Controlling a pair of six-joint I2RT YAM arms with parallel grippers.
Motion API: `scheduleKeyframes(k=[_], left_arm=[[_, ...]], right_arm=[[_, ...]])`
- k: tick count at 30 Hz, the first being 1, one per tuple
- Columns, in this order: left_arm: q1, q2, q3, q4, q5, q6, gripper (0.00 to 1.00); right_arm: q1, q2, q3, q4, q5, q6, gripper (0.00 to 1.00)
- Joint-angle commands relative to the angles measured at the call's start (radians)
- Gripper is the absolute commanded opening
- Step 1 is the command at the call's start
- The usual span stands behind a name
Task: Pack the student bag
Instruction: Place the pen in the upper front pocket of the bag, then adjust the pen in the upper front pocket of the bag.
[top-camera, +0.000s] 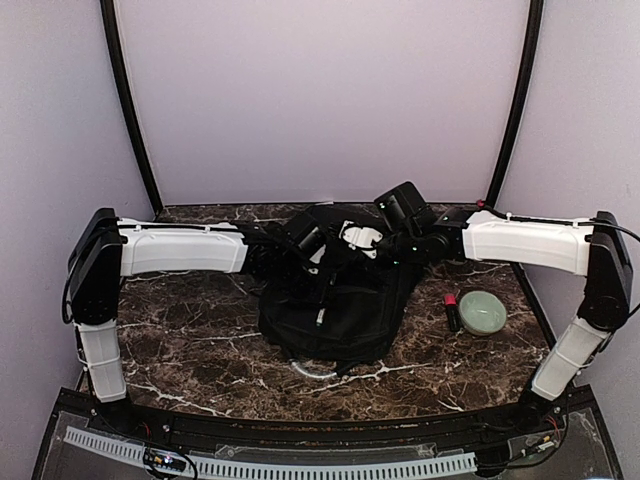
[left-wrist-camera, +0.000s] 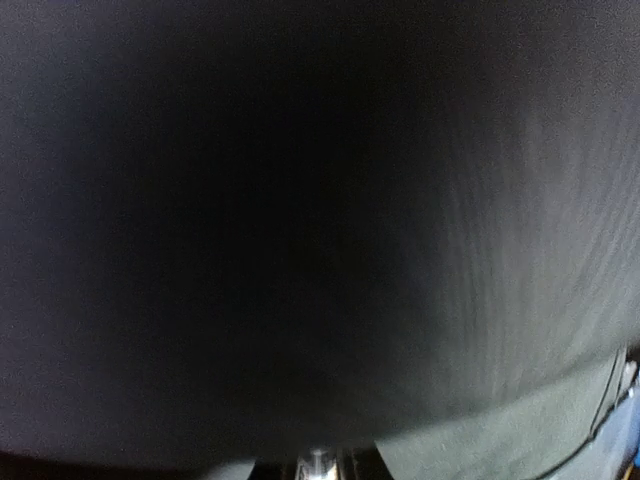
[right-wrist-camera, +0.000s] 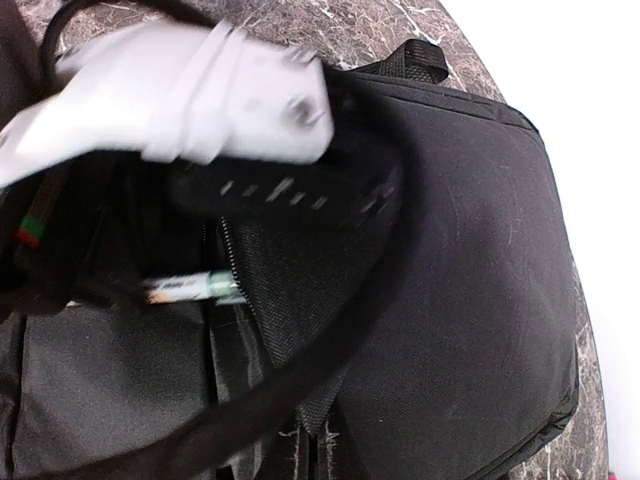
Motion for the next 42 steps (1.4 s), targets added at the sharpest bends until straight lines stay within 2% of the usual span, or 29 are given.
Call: scheduleKeyframes(k=[1,4,7,10,16,18,22,26,42], left_arm=[[0.036,-0.003,0.052,0.007,-0.089,-0.005,0.0],[0.05,0.035,0.115,0.002,-0.057,0.02,0.0],[0.05,0.054,0.16,-0.045,-0.056,0.034,0.17],[0.05,0.03,0.145,-0.058,-0.025,0.044,0.27],[0.026,-0.124,0.011,-0.045,-0.04,0.024,0.32],[0.014,-0.183,-0.048,-0.034,-0.053,0.005,0.3],[-0.019,-0.272,-0.169,0.013,-0.042,-0.024,0.09],[-0.095,-0.274,-0.222,0.066,-0.043,0.028,0.0],[-0.111,-0.102,-0.107,0.025,-0.154,0.074,0.0]], right_arm=[[0.016,-0.043,-0.003,0.073,-0.034,0.002,0.0],[0.016,-0.044,-0.004,0.071,-0.03,0.001,0.0],[0.013,-0.044,-0.005,0.073,-0.031,0.0,0.0],[0.008,-0.043,-0.007,0.074,-0.033,0.0,0.0],[0.006,-0.044,-0.007,0.074,-0.041,0.0,0.0],[0.004,-0.043,-0.008,0.074,-0.043,0.0,0.0],[0.005,-0.043,-0.008,0.075,-0.047,0.001,0.0],[0.004,-0.043,-0.008,0.075,-0.051,0.0,0.0],[0.004,-0.043,-0.012,0.077,-0.037,-0.004,0.0]])
